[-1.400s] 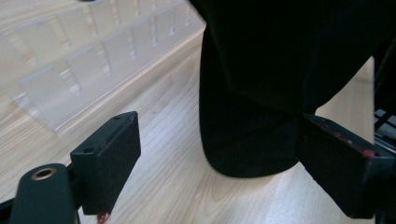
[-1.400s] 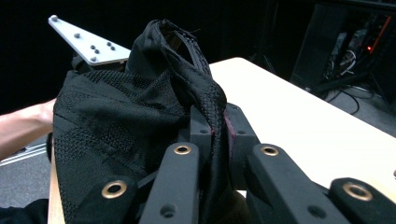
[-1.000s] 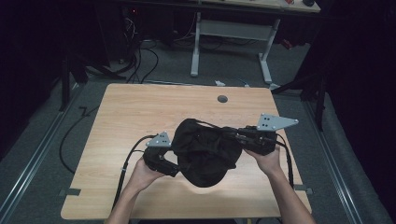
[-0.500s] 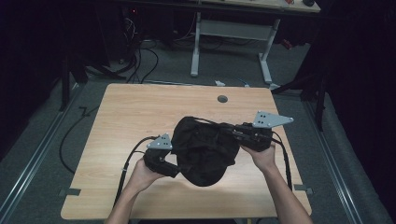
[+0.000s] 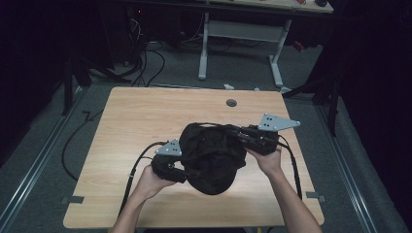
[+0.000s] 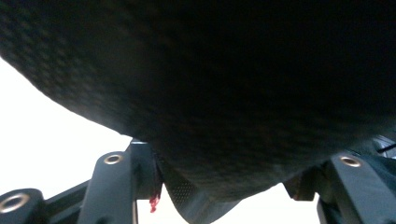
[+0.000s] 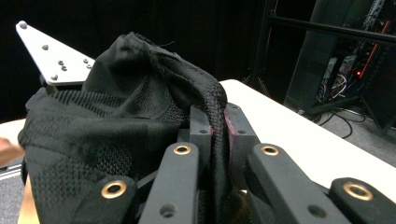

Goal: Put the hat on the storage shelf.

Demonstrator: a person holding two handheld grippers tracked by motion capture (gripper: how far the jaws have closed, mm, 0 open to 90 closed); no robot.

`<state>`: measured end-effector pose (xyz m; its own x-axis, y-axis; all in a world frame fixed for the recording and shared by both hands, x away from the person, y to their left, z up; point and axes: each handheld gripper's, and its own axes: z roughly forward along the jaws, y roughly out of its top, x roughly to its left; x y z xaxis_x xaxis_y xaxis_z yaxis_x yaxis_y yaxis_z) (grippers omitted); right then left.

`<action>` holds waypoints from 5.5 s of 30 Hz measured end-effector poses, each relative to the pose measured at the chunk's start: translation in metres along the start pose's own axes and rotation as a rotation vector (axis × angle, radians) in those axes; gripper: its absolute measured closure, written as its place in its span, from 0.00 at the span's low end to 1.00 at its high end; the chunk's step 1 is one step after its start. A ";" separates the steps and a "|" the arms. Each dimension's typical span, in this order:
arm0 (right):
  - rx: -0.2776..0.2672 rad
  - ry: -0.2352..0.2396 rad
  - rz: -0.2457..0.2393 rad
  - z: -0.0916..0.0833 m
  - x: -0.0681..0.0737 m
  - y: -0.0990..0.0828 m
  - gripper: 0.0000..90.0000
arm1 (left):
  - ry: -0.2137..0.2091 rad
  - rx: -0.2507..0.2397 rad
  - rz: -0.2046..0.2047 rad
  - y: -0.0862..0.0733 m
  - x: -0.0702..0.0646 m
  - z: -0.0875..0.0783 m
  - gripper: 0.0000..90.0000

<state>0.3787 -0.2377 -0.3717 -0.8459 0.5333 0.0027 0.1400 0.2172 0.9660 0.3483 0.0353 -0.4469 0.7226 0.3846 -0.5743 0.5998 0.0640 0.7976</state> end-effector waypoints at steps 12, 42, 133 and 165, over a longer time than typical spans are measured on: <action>0.015 -0.017 0.010 0.003 -0.003 0.001 0.91 | -0.009 0.024 0.027 0.001 -0.007 -0.004 0.69; 0.142 -0.211 0.107 -0.010 -0.008 -0.030 0.54 | 0.128 -0.108 0.031 0.015 -0.003 -0.024 0.75; 0.491 -0.452 0.222 0.000 -0.001 -0.165 0.43 | 0.542 -0.439 0.032 0.094 0.043 0.006 0.75; 0.489 -0.449 0.220 0.000 -0.002 -0.165 0.43 | 0.547 -0.441 0.013 0.070 0.060 0.022 0.70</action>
<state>0.3567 -0.2747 -0.5311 -0.4913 0.8706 -0.0242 0.5882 0.3522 0.7280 0.4410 0.0422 -0.4295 0.3831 0.7886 -0.4810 0.3132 0.3789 0.8708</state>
